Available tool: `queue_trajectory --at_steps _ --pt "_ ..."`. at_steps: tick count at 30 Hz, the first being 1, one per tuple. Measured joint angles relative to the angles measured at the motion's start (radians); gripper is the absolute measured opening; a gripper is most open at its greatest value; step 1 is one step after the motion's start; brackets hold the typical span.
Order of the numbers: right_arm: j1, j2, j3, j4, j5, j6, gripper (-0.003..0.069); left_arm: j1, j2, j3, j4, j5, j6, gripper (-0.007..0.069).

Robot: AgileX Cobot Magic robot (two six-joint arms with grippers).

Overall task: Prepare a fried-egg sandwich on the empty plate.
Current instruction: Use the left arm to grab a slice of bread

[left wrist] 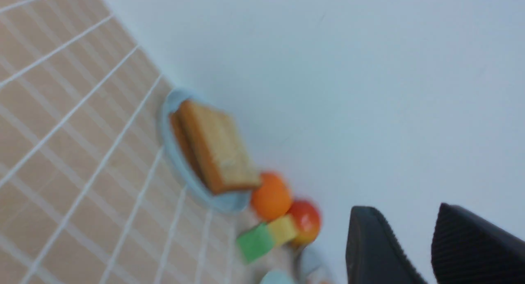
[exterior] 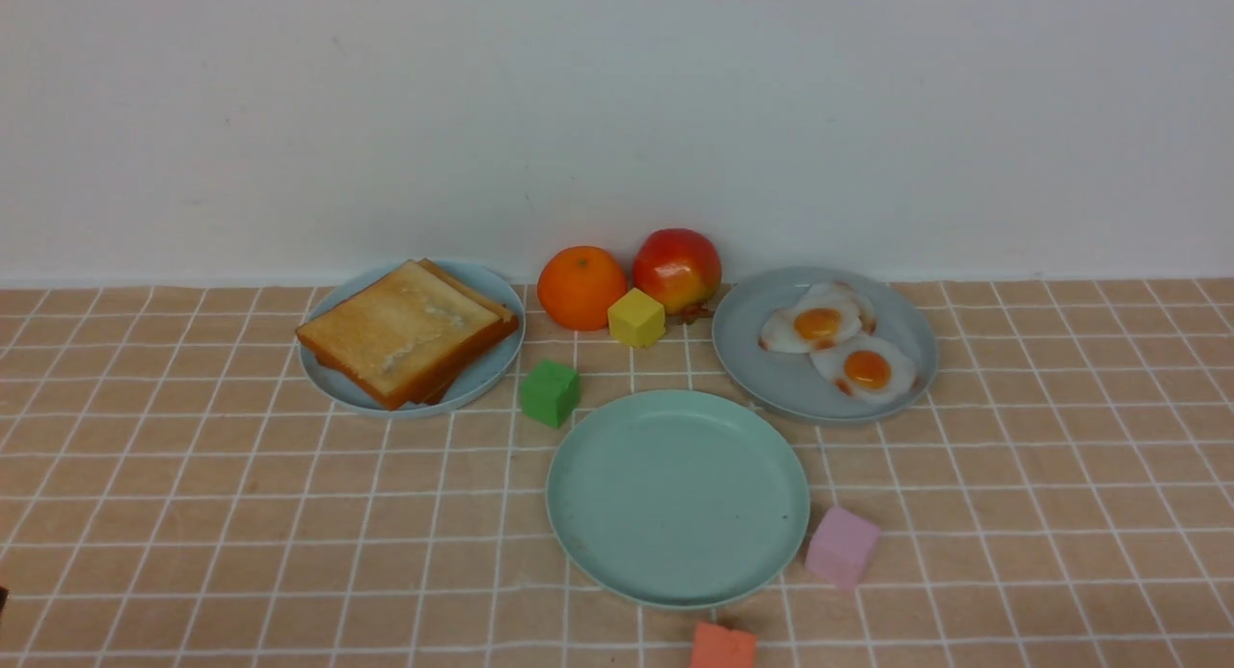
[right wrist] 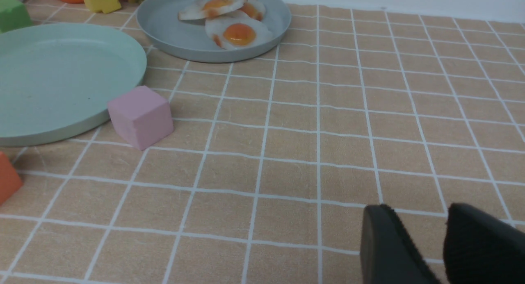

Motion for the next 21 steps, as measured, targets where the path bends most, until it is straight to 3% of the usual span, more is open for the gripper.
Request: queue_trajectory --at_steps 2,4,9,15,19,21 --pt "0.000 0.000 0.000 0.000 0.000 0.000 0.0239 0.000 0.000 -0.011 -0.005 0.017 -0.002 0.0200" --pt "0.000 0.000 0.000 0.000 0.000 0.000 0.0239 0.000 0.014 -0.074 0.005 0.089 0.008 0.0129" --pt "0.000 0.000 0.000 -0.048 0.000 -0.003 0.0239 0.000 0.179 -0.238 0.029 0.266 0.151 -0.0013" --pt "0.000 0.000 0.004 -0.164 -0.027 0.007 0.0239 -0.022 0.479 -0.479 0.029 0.574 0.486 -0.0013" --pt "0.000 0.000 0.009 -0.078 -0.101 0.112 0.0239 -0.133 0.607 -0.572 0.024 0.671 0.597 -0.0013" --pt "0.000 0.000 0.009 0.052 -0.203 0.251 0.0239 -0.240 0.700 -0.625 0.042 0.711 0.638 -0.0013"
